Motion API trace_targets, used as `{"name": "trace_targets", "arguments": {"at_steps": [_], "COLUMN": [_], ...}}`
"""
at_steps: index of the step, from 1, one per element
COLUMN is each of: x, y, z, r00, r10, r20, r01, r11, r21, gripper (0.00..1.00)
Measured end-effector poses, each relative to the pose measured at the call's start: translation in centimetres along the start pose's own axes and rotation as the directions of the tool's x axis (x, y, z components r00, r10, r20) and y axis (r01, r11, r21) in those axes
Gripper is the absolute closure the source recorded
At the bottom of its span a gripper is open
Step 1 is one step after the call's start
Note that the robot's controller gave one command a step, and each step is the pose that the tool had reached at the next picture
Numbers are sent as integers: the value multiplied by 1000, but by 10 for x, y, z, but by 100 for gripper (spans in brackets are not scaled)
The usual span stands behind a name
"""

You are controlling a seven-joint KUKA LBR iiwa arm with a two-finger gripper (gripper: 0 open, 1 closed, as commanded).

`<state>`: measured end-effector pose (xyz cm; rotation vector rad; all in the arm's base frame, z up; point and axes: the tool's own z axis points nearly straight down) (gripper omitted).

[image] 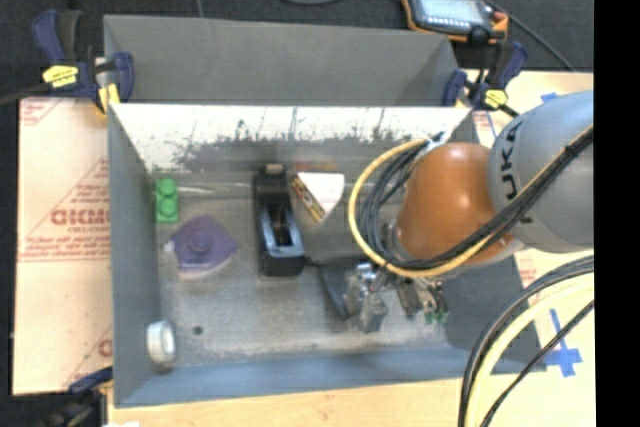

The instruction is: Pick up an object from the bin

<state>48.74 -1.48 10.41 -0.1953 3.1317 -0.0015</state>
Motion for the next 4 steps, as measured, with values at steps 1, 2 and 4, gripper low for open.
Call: {"name": "trace_targets", "arguments": {"at_steps": [1,2,4], "x": [-3,-3,-46], "y": [4,-6,10], "z": [-2,-25,-98], "r00": [1000,987,994], "r10": [-8,-164,-112], "r20": [-2,2,1], "r01": [8,164,112], "r11": [1000,987,994], "r21": [-1,1,-1], "gripper": [100,100,100]}}
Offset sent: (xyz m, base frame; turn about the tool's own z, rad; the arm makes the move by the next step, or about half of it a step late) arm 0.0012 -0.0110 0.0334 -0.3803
